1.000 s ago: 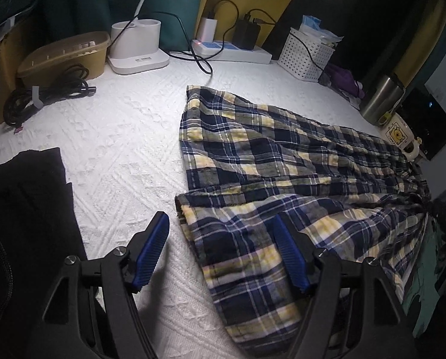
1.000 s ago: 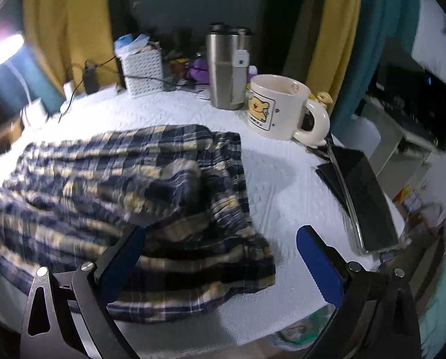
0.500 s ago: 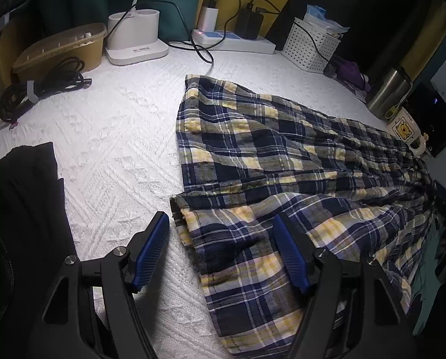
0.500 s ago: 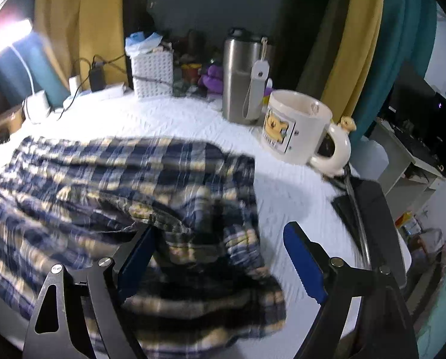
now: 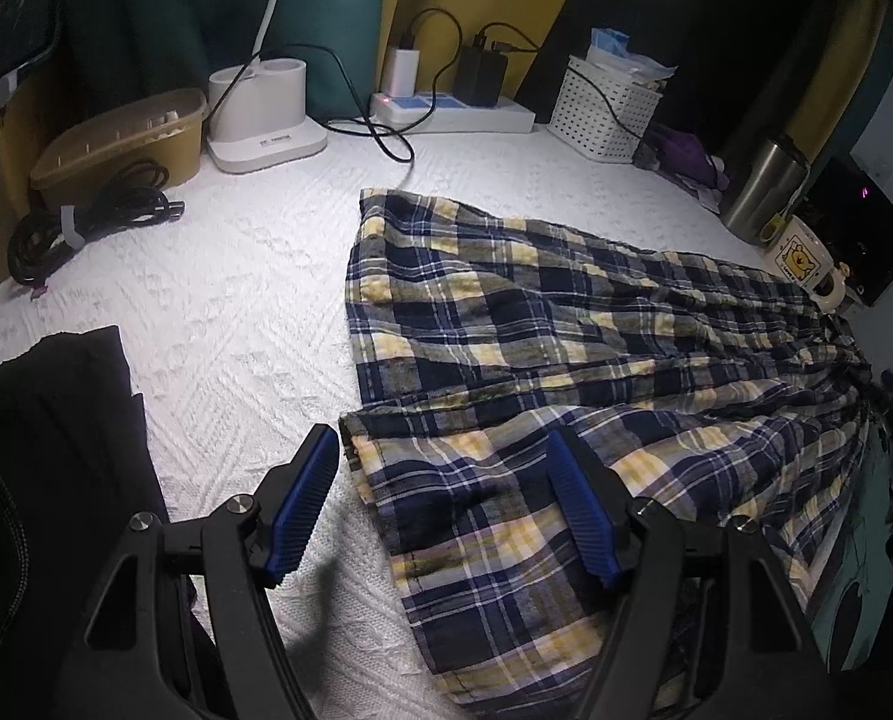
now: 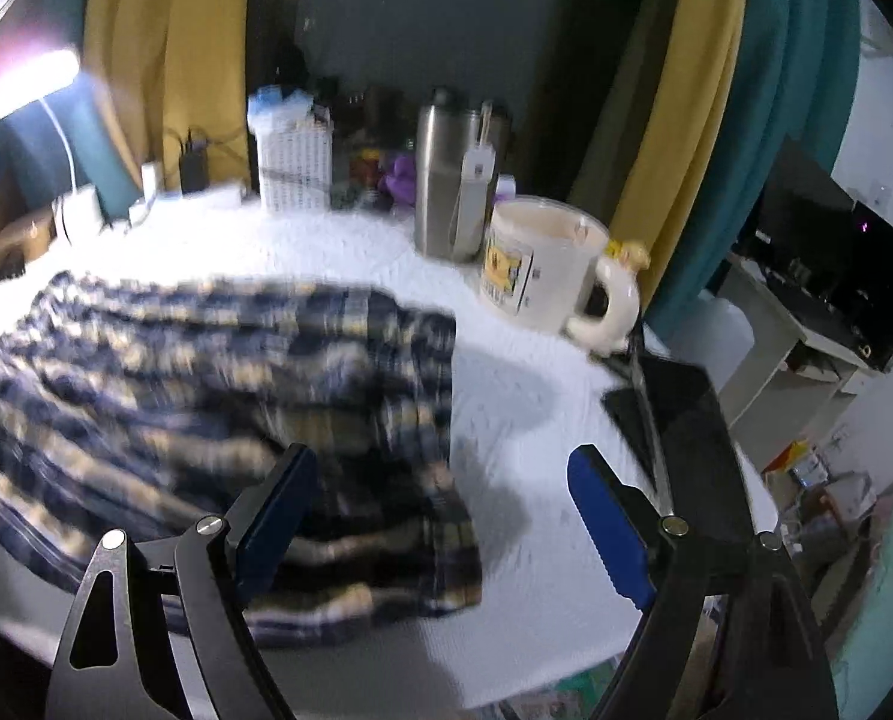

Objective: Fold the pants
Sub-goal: 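Move both grippers to the pants leg hem and close them on it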

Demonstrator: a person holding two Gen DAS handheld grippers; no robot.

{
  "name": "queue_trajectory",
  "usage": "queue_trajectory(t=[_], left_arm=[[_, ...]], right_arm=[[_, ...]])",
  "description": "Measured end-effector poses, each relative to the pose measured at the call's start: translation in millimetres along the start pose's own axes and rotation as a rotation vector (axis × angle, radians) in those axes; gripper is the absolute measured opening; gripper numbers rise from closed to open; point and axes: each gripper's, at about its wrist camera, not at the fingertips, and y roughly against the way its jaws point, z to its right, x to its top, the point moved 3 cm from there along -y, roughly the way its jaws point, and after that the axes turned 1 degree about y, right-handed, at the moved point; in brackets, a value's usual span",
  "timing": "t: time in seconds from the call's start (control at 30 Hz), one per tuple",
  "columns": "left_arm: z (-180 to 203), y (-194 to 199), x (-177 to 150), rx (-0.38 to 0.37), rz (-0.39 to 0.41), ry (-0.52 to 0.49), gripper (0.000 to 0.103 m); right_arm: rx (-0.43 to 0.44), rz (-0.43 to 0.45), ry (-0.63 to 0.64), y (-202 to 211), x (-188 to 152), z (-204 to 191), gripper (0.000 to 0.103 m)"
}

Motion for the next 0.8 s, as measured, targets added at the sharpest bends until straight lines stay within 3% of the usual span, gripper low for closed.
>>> queue_trajectory(t=[0.17, 0.43, 0.5, 0.67, 0.7, 0.8], left_arm=[[0.0, 2.6, -1.0, -0.019, 0.007, -0.002, 0.072], [-13.1, -12.8, -5.9, -0.016, -0.031, 0.040, 0.072], [-11.3, -13.5, -4.8, -0.032, -0.024, 0.039, 0.072], [-7.9, -16.6, -3.6, -0.028, 0.008, 0.035, 0.071], [-8.2, -15.9, -3.3, -0.023, 0.017, 0.039, 0.070], [-7.0, -8.7, -2.7, -0.007, 0.063, 0.033, 0.038]], right_arm=[[0.012, -0.029, 0.030, -22.2, -0.9, -11.6, 0.087], [0.081, -0.012, 0.061, -45.7, 29.9, -27.3, 0.084], [0.100, -0.024, 0.065, -52.2, 34.4, -30.6, 0.067], [0.123, -0.051, 0.068, -67.5, 36.4, -41.7, 0.046], [0.124, -0.046, 0.066, -67.8, 37.3, -43.7, 0.042], [0.126, -0.020, 0.062, -61.8, 40.9, -46.0, 0.031]])
